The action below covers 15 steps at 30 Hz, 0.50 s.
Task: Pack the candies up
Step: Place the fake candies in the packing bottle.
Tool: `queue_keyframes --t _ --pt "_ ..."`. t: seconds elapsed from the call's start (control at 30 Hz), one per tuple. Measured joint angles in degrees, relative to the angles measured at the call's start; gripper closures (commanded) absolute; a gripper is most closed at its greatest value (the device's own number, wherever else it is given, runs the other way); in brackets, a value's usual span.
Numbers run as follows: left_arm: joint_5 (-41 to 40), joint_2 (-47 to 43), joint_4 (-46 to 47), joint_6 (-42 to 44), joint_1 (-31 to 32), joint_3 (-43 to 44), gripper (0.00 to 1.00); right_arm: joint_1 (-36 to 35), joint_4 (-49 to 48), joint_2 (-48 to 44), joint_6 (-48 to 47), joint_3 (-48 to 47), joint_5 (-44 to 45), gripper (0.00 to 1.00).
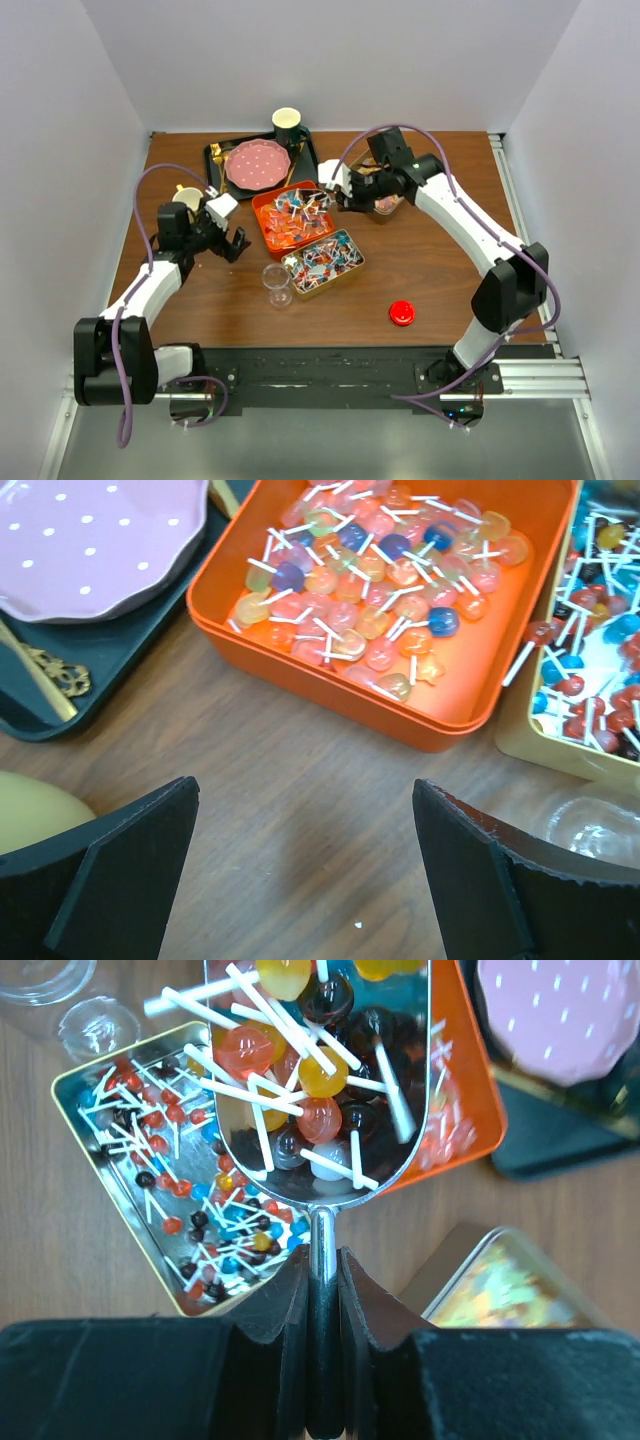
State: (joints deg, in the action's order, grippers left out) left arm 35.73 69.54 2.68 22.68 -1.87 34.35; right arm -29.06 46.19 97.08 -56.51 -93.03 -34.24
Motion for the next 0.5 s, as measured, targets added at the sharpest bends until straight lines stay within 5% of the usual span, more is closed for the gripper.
queue_keyframes --t 0.5 --pt "-7.87 -0.98 5.4 -2.16 -1.18 -1.51 0.08 -6.62 26.14 11.45 -24.28 -19.39 8.57 1.0"
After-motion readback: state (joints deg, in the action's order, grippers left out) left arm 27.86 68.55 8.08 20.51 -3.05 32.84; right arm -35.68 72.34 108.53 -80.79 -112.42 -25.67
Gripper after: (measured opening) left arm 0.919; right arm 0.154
